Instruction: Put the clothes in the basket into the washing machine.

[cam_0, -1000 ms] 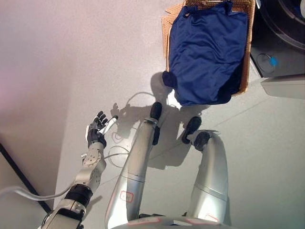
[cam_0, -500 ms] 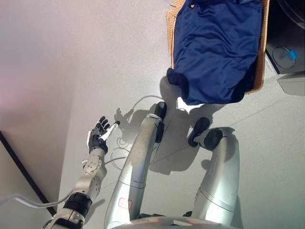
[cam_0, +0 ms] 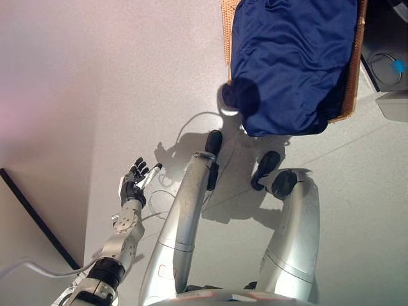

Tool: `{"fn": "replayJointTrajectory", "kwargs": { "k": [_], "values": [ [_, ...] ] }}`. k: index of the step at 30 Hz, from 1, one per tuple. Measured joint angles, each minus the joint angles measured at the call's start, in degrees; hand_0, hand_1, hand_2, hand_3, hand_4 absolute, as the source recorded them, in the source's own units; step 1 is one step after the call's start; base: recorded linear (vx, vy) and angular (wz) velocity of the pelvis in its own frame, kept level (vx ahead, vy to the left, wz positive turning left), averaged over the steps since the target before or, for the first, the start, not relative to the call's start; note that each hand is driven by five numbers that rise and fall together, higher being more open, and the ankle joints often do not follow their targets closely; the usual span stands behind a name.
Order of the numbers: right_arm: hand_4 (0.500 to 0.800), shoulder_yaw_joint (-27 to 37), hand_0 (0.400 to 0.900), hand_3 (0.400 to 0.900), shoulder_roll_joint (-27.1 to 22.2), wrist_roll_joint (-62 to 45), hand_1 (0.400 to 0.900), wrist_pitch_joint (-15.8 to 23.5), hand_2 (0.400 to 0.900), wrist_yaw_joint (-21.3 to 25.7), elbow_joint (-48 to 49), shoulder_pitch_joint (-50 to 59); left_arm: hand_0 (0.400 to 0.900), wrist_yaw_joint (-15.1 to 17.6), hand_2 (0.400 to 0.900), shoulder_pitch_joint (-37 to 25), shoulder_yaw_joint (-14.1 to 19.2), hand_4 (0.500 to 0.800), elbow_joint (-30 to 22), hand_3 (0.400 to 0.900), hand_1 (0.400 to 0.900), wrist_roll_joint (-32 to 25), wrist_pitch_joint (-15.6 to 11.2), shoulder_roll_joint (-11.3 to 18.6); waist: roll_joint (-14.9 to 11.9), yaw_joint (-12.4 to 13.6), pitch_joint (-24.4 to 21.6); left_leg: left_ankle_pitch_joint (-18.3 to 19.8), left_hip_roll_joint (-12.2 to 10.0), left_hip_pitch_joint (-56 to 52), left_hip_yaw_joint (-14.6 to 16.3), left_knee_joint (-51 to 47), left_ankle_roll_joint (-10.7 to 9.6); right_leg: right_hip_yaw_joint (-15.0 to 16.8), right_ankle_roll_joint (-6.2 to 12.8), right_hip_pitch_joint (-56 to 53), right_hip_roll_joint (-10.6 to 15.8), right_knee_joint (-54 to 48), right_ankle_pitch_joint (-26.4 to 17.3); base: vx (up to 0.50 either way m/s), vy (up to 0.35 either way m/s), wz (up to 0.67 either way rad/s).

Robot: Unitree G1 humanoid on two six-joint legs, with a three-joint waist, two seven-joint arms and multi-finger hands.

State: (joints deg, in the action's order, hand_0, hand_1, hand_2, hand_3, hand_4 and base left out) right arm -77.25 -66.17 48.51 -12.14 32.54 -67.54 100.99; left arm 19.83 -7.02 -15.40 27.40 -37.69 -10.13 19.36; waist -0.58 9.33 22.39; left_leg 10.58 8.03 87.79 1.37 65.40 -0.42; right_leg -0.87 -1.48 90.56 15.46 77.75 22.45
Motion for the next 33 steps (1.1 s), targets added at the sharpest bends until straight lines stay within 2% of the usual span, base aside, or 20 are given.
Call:
{"fn": "replayJointTrajectory", "kwargs": {
  "k": [4, 9, 10, 11, 14, 20, 26, 33],
  "values": [
    [0.5, -0.07, 0.4, 0.4, -0.23, 2.44, 0.4, -0.29, 0.4, -0.06, 0.01, 0.33, 0.9, -0.08, 0.9, -0.19, 0.13, 0.8, 1.54, 0.9, 0.9, -0.66, -0.17, 0.33, -0.3, -0.31, 0.04, -0.07, 0.0, -0.15, -0.13, -0.24, 0.12, -0.06, 0.43, -0.35, -0.14, -0.57, -0.25, 0.05, 0.0, -0.02],
    [0.5, -0.23, 0.4, 0.4, -0.55, 6.28, 0.4, -0.24, 0.4, -1.5, -1.22, -0.39, 0.9, -0.23, 0.9, -0.16, 1.2, 0.8, 3.79, 0.9, 0.9, -1.09, -0.15, 0.85, -3.05, -1.05, -0.19, -0.59, 0.15, -0.57, 0.04, -1.59, 0.23, 0.04, 0.58, -0.5, 0.0, -1.63, -0.86, 0.0, 0.008, 0.01],
    [0.671, -0.22, 0.684, 0.684, -0.55, 6.72, 0.684, -0.25, 0.684, -2.02, -1.85, -0.38, 0.9, -0.29, 0.9, -0.24, 1.95, 0.8, 3.91, 0.9, 0.9, -1.13, -0.22, 0.8, -3.58, -0.98, 0.08, -0.24, -0.15, -0.74, -0.11, -1.81, 0.34, -0.24, 0.54, -0.82, -0.29, -2.17, -0.74, -0.02, 0.02, 0.08],
    [0.8, -0.22, 0.9, 0.9, -0.55, 6.84, 0.9, -0.18, 0.9, -3.43, -2.62, -1.01, 0.9, -0.42, 0.9, -0.16, 2.31, 0.8, 3.88, 0.9, 0.9, -1.15, -0.21, 0.78, -4.27, -1.13, -0.24, -0.62, 0.0, -0.65, -0.09, -2.18, 0.32, -0.25, 0.56, -0.7, -0.12, -2.3, -0.89, 0.05, -0.024, -0.11],
    [0.8, 0.3, 0.9, 0.9, -0.13, 6.33, 0.9, 0.06, 0.9, -7.88, -4.46, -1.84, 0.9, -1.27, 0.9, -0.29, 2.46, 0.8, 4.14, 0.9, 0.9, -1.15, -0.14, 0.65, -4.73, -1.2, -0.18, -0.7, 0.11, -1.54, 0.23, -2.5, 0.79, 0.0, 0.85, -1.6, -0.01, -2.88, -1.1, 0.0, -0.003, -0.04],
    [0.8, 1.5, 0.9, 0.9, 1.15, 3.14, 0.9, -0.12, 0.9, -12.9, -11.25, -1.59, 0.9, -1.56, 0.9, -0.18, 2.96, 0.8, 3.9, 0.9, 0.9, -1.13, -0.24, 0.16, -4.55, -0.29, -0.27, -0.21, 0.09, -1.74, 0.6, -1.78, 1.1, 0.5, 0.9, -1.77, -0.03, -2.41, -1.07, -0.01, 0.026, -0.04],
    [0.8, 2.18, 0.9, 0.9, 3.1, 2.46, 0.9, -0.49, 0.9, -13.04, -9.64, -1.32, 0.9, -1.61, 0.9, -0.24, 3.95, 0.8, 5.23, 0.9, 0.9, -1.13, -0.19, 0.16, -4.53, 0.19, -0.27, -0.58, -0.07, -1.8, 0.62, -1.86, 1.04, 0.43, 0.8, -1.79, -0.19, -2.71, -1.18, -0.02, 0.038, -0.07],
    [0.8, 2.01, 0.9, 0.9, 5.21, 3.26, 0.9, -0.48, 0.9, -11.21, -0.46, -1.18, 0.9, -1.52, 0.9, -0.26, 4.02, 0.8, 6.4, 0.9, 0.9, -1.14, -0.15, -0.18, -4.52, 0.32, -0.27, -0.55, -0.15, -1.96, 0.57, -2.05, 0.99, 0.3, 0.79, -1.97, -0.29, -2.94, -1.19, -0.02, 0.013, -0.03]
  ]
}}
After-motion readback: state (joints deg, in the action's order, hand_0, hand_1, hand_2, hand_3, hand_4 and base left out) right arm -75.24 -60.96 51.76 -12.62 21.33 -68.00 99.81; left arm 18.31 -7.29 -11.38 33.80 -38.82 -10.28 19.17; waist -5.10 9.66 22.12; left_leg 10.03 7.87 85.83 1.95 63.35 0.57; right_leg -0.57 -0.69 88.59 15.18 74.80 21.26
